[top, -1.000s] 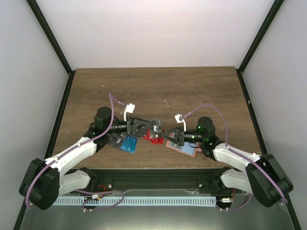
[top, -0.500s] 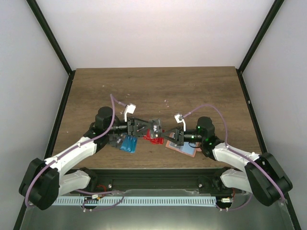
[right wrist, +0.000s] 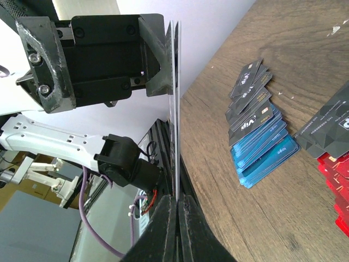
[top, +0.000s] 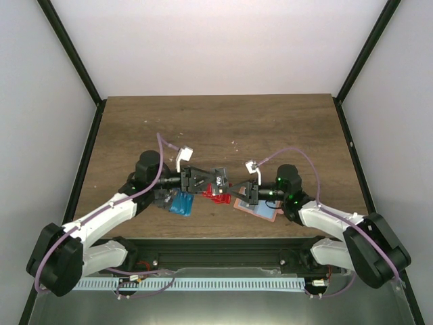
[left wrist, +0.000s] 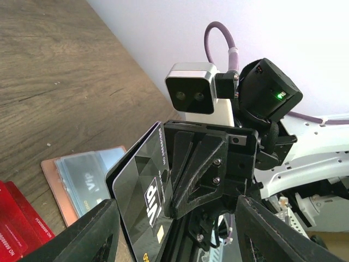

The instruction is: Put the credit cards into the card holder

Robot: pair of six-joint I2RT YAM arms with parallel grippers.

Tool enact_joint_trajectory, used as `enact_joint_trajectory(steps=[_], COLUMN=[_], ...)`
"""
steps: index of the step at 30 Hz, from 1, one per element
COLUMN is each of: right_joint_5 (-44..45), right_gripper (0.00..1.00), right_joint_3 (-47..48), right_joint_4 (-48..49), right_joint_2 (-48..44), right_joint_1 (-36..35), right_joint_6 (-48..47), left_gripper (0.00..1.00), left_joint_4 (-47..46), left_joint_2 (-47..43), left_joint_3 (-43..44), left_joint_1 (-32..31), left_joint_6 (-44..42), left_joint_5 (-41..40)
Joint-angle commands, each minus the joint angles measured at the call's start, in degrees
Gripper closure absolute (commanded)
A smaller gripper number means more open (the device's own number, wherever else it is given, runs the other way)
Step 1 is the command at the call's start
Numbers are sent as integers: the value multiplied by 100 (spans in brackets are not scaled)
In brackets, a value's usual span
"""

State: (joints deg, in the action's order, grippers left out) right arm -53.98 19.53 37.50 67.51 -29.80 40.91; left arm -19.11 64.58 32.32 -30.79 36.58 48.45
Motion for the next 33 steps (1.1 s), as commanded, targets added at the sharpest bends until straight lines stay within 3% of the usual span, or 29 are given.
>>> enact_joint_trajectory(steps=[1, 12, 27, 33], right_joint_5=[3, 415, 977, 896], right_gripper=[99, 99, 99, 99], right_joint_3=[250, 464, 1177, 1196], right_joint_4=[38, -488, -1494, -1386], right_joint_2=[62, 185, 542, 573], right_joint_1=[3, -39, -385, -400], right_joint_6=[-104, -202, -328, -266], left_gripper=[40, 41, 43, 56], left_joint_4=[-71, -22, 1203, 1243], left_joint_2=[77, 160, 222, 206], left_joint_3=[148, 188, 533, 546], left_joint_1=[-48, -90, -261, -268], left_joint_6=[-133, -148, -904, -907], left_joint_5=[9, -62, -903, -1012])
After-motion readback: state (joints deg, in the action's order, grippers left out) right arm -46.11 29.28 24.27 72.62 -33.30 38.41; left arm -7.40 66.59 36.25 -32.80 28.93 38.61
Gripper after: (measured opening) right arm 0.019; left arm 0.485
